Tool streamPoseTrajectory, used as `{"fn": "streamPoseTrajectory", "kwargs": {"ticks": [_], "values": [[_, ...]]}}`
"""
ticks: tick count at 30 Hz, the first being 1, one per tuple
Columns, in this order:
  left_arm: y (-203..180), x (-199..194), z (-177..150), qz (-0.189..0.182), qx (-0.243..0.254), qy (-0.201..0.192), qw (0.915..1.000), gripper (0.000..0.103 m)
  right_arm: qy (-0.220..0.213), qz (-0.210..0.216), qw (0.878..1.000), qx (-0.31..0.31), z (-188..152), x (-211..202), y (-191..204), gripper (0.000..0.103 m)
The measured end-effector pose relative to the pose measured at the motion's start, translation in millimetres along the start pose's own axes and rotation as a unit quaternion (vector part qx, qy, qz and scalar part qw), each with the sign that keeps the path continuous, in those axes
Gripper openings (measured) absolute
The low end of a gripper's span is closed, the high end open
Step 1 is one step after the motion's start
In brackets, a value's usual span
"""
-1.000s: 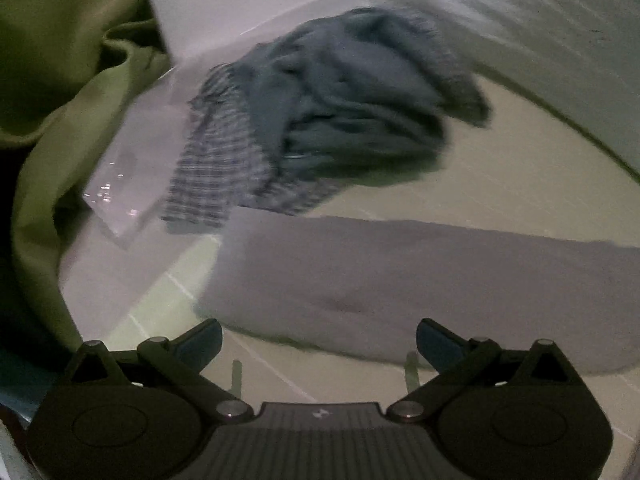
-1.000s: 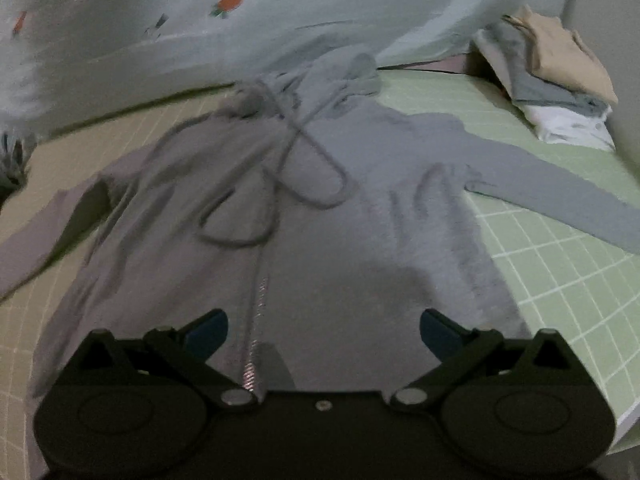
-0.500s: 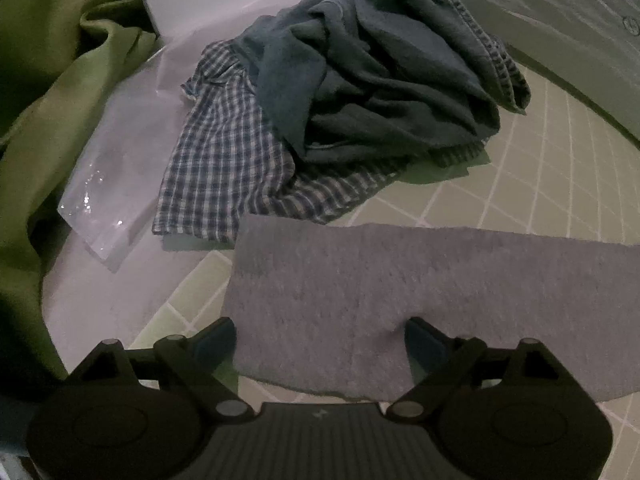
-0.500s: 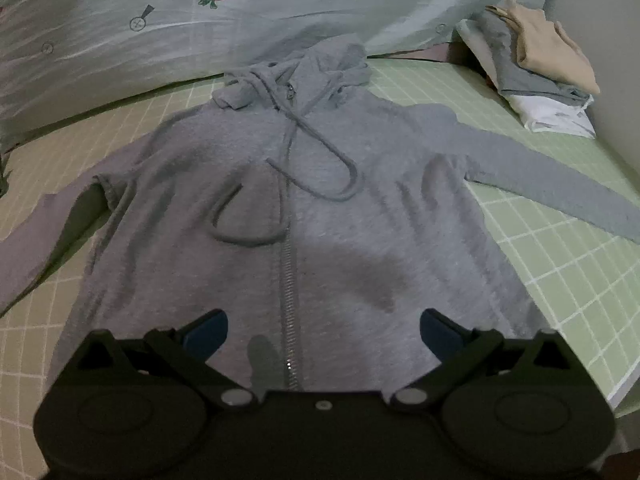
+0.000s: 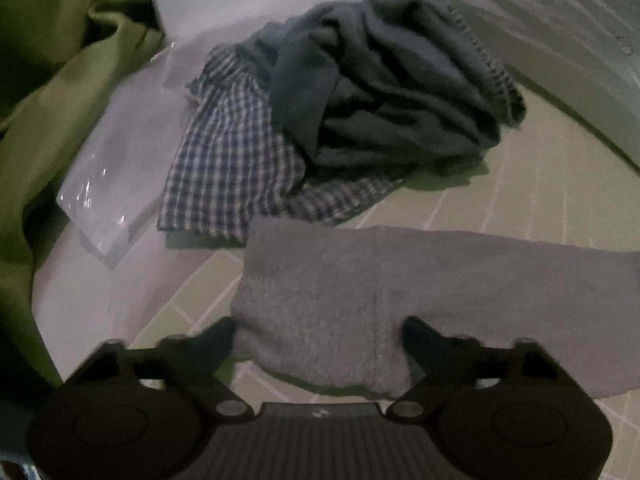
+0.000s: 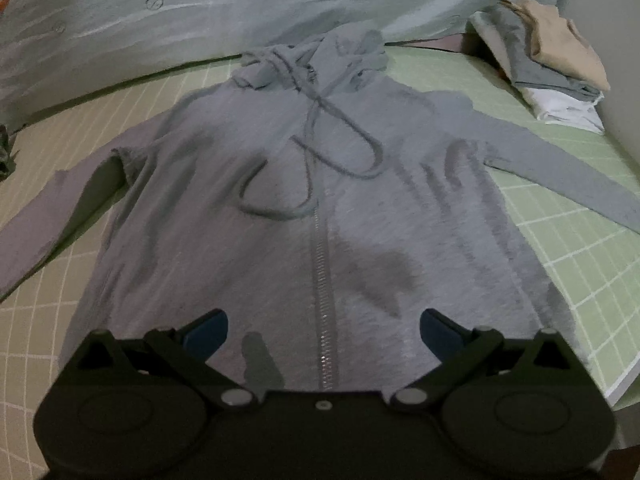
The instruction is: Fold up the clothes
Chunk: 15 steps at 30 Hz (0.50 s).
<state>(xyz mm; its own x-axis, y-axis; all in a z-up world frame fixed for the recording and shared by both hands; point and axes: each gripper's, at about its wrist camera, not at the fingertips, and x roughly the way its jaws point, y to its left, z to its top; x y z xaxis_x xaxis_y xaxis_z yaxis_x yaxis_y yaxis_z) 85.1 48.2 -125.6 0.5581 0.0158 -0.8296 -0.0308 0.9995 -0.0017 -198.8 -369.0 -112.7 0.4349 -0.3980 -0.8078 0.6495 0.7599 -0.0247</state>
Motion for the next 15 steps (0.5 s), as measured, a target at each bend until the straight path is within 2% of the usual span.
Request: {"fn": "streamPoseTrajectory", "kwargs": {"ticks": [3, 6, 7, 11, 15], "values": [[-7.2, -4.6, -1.8, -0.009, 0.012, -0.010, 0.9998, 0.050, 0.004, 0.003, 1.000, -0.003, -1.5, 2.4, 3.8, 0.103], [-9.0, -5.0, 1.6, -0.017, 0.013, -0.012, 0.9997, 0.024, 0.008, 0.006, 1.000, -0.005, -2.7, 5.2, 5.4, 0.103], [-8.3, -4.6, 3.2, -0.018, 0.011, -0.012, 0.9997, 0.021, 0.010, 0.007, 1.000, -0.005, -2.9, 6.3, 5.5, 0.103], [6.3, 0.9, 11.3, -0.006, -0.021, -0.010, 0.9997, 0.021, 0.020, -0.001, 1.000, -0.001, -4.3, 10.4, 3.0, 0.103], [5.2, 1.2, 14.8, 0.003, -0.030, -0.010, 0.9995, 0.021, 0.023, -0.009, 0.999, 0.022, -7.0, 11.8, -12.0, 0.103]]}}
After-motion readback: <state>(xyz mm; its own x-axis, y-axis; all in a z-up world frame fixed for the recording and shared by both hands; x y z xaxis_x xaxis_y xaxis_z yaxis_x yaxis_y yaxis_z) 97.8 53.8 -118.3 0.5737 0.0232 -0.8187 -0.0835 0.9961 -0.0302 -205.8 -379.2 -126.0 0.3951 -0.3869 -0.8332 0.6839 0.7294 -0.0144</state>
